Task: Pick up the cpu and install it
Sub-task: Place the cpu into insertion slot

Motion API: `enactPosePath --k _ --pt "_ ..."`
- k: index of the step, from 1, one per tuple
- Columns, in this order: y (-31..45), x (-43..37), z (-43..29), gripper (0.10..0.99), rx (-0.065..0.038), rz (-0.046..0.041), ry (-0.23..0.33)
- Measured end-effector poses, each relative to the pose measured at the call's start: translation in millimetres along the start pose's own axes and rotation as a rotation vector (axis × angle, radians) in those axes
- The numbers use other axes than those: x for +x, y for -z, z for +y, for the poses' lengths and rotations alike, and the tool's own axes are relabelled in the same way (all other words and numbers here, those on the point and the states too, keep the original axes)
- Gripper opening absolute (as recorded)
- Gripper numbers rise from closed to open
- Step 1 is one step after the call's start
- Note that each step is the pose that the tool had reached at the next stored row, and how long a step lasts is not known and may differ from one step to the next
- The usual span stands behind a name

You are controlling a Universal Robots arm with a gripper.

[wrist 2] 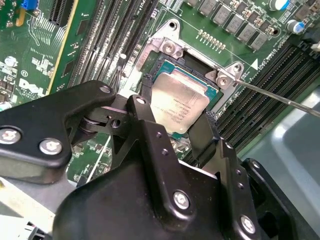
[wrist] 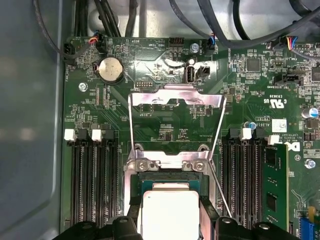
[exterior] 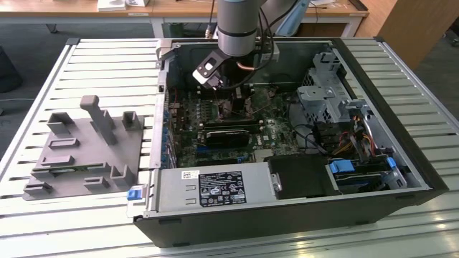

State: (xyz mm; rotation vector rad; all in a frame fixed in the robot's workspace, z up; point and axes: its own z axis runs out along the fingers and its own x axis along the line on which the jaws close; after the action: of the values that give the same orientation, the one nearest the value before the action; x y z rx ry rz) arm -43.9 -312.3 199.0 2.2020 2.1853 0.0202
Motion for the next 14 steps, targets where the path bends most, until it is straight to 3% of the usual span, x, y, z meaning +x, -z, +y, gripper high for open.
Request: enactPosePath --k 14 --pt "-5.7 0.8 1.0 0.541 0.006 -0.0007 0.0"
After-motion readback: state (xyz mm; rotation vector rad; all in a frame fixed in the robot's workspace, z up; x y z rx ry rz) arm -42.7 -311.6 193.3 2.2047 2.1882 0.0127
